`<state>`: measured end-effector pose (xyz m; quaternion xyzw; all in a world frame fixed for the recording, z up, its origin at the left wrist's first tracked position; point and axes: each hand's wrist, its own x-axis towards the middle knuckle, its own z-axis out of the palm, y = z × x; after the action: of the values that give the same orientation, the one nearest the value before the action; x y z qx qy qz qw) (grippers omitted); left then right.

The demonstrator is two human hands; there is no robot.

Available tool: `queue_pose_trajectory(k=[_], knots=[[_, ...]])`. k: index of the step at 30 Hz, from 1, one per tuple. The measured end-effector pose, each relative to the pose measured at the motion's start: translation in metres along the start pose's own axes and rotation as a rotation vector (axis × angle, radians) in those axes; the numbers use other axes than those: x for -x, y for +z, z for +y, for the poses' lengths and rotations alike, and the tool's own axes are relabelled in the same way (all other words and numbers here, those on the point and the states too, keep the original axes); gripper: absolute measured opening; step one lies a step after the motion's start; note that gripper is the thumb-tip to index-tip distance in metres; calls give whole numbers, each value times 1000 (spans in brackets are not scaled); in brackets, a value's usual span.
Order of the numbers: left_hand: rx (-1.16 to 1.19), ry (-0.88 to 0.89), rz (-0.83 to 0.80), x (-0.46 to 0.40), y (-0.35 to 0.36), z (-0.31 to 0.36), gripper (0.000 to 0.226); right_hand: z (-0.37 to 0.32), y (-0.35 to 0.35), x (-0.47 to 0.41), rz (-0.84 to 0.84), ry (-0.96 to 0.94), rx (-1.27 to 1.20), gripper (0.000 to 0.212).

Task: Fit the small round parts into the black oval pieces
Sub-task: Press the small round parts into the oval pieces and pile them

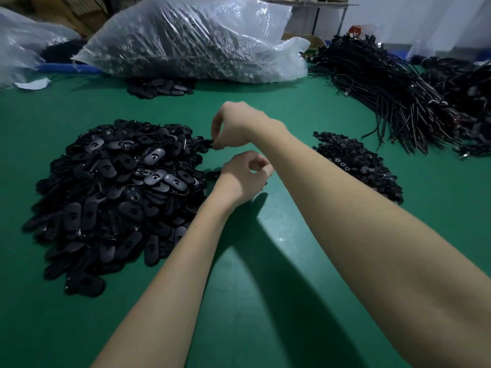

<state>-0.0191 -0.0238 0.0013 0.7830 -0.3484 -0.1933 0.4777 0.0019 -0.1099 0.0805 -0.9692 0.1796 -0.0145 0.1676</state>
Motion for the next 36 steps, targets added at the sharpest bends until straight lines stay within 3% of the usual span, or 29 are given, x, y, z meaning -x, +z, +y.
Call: queue_pose_trajectory(k=[4, 6, 11, 15, 16, 19, 21, 24, 29, 36], knots=[[69, 19, 53, 0, -1, 0, 8, 33, -15, 36, 211, 61, -301, 4], [93, -2, 74, 0, -1, 0, 8, 53, -13, 59, 294, 101, -458, 11], [342, -2, 18, 2, 1, 6, 22, 95, 7, 111, 245, 192, -703, 9], [353, 8, -53, 6, 3, 10, 9, 110, 17, 128, 220, 225, -874, 15], [342, -12, -51, 6, 3, 10, 8, 115, 17, 129, 248, 252, -837, 13], [301, -72, 17, 6, 2, 10, 7, 136, 12, 133, 366, 355, -365, 8], [333, -93, 54, 5, 0, 10, 8, 144, 10, 138, 310, 396, -200, 6], [440, -117, 55, 6, -4, 10, 14, 147, 14, 144, 219, 425, -128, 9], [584, -145, 47, 7, -4, 12, 22, 145, 19, 143, 261, 447, -112, 7], [505, -166, 32, 6, 0, 10, 7, 142, 21, 142, 298, 392, -114, 6]])
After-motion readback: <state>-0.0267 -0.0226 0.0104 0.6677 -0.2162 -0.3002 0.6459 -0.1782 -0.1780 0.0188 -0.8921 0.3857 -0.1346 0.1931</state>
